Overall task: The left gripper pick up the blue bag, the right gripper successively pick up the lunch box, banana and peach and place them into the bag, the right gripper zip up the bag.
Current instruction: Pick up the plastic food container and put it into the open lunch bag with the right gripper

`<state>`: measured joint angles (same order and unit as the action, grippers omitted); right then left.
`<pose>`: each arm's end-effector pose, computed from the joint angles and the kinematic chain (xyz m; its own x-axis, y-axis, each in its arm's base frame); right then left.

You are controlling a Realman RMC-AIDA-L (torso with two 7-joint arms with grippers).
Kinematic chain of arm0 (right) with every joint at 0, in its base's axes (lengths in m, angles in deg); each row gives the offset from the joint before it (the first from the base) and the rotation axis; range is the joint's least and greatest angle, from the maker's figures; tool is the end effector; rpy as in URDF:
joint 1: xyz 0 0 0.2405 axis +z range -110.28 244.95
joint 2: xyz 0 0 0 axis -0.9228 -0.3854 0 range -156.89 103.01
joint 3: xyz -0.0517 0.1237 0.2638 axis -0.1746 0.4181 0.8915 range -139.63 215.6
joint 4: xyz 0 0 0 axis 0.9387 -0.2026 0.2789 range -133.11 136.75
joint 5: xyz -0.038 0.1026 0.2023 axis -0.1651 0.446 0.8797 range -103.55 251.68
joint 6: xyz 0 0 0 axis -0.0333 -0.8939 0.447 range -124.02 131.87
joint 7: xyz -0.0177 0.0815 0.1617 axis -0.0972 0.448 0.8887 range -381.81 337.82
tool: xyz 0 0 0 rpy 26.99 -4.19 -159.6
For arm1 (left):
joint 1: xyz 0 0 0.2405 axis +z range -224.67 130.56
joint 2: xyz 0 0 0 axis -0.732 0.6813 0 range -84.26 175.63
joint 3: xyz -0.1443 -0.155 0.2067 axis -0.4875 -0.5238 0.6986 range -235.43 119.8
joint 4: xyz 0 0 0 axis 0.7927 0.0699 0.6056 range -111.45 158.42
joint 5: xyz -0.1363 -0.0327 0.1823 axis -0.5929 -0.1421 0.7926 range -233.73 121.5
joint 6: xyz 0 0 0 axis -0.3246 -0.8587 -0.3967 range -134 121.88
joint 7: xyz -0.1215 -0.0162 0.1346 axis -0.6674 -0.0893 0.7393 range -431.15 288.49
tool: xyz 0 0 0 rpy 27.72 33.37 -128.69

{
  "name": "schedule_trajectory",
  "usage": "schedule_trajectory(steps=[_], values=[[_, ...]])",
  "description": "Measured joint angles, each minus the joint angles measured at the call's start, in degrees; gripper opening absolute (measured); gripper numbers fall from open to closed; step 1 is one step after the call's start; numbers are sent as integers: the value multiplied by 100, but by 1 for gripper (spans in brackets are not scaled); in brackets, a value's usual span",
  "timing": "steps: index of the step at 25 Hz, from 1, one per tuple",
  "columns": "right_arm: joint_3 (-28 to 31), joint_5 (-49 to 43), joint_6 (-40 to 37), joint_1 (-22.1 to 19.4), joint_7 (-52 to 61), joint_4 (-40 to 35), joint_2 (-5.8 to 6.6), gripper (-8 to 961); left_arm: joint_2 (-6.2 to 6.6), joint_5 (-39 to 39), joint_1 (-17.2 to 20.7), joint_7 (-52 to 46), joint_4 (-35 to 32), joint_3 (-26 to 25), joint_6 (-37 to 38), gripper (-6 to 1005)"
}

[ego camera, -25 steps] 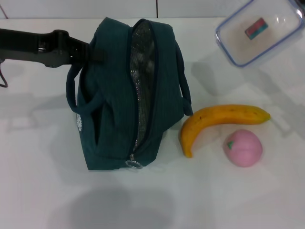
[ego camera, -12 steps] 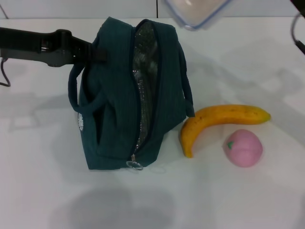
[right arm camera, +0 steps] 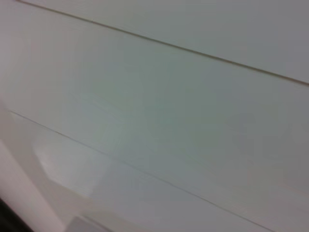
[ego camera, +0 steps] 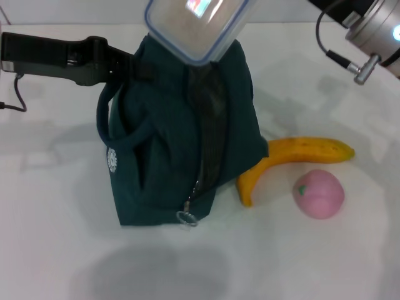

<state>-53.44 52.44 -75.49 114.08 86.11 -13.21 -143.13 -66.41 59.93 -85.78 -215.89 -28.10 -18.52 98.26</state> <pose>0.1248 0.4641 -0.0476 -0.1216 -0.6965 -0.7072 -0.5537 -0.5437 0.6307 -0.2183 0.4108 0.0395 0.3322 0.8860 0.3235 0.8651 -0.4229 0.2698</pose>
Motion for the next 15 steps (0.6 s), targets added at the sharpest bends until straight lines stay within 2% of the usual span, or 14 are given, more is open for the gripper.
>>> schedule_trajectory(steps=[9,15], values=[[-279,-40,200,-501,-98,-29,0,136,2,-97,71,11,-1,-1,9,40],[-774,-50,378,-532,-149,-85,0,143,-7,-105,58,15,-1,-4,9,40]])
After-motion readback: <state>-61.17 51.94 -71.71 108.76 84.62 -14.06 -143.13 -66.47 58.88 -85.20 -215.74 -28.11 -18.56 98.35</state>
